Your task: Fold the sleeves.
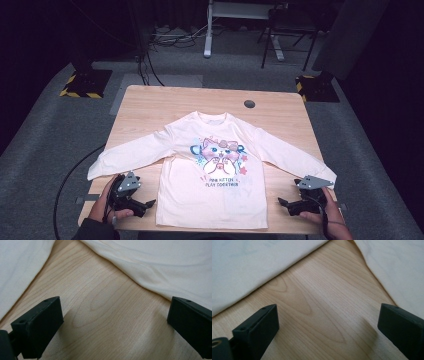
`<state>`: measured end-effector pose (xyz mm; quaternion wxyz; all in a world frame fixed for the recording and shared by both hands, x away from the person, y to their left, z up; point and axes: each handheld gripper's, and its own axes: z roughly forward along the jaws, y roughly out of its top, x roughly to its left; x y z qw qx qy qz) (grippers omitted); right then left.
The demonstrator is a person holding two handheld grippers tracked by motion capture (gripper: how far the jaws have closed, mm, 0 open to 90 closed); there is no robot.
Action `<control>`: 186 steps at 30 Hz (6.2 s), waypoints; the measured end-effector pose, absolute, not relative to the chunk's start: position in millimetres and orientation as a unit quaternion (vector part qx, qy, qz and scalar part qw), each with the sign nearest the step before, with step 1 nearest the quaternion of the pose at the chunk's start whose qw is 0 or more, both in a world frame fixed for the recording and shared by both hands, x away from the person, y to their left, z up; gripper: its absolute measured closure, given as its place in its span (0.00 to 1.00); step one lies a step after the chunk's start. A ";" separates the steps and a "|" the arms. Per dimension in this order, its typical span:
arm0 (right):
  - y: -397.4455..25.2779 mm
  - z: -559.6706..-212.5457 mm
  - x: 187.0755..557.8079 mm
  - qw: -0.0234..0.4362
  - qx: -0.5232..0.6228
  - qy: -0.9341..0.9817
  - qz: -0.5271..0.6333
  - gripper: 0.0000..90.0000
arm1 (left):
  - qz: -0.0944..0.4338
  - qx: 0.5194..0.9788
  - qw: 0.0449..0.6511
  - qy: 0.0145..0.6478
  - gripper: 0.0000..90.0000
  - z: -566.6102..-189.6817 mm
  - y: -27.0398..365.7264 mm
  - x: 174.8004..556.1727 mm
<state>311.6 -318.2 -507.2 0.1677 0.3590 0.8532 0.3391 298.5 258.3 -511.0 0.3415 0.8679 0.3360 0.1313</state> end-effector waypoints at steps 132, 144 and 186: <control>-417.0 -507.1 402.2 0.193 0.469 0.798 0.326 0.07 | 0.131 0.867 0.343 0.338 0.00 -511.2 257.8 299.3; -427.9 -510.6 403.1 0.191 0.490 0.781 0.336 0.06 | 0.131 0.867 0.343 0.338 0.00 -511.2 257.8 299.3; -353.1 -448.9 370.8 0.187 0.440 0.787 0.389 0.87 | 0.131 0.867 0.342 0.338 0.00 -511.2 257.8 299.2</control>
